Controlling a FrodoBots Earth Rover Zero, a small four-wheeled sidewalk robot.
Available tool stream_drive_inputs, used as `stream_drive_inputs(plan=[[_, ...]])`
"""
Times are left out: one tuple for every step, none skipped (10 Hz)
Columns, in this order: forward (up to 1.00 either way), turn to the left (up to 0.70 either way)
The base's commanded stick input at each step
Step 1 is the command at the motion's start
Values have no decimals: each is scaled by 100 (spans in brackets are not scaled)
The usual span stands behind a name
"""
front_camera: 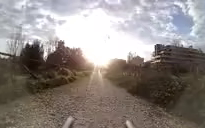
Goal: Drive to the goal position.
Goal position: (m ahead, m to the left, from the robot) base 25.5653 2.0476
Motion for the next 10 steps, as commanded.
stream_drive_inputs(plan=[[0,0],[0,0],[0,0],[0,0],[0,0],[0,0],[0,0],[0,0],[0,0],[29,0]])
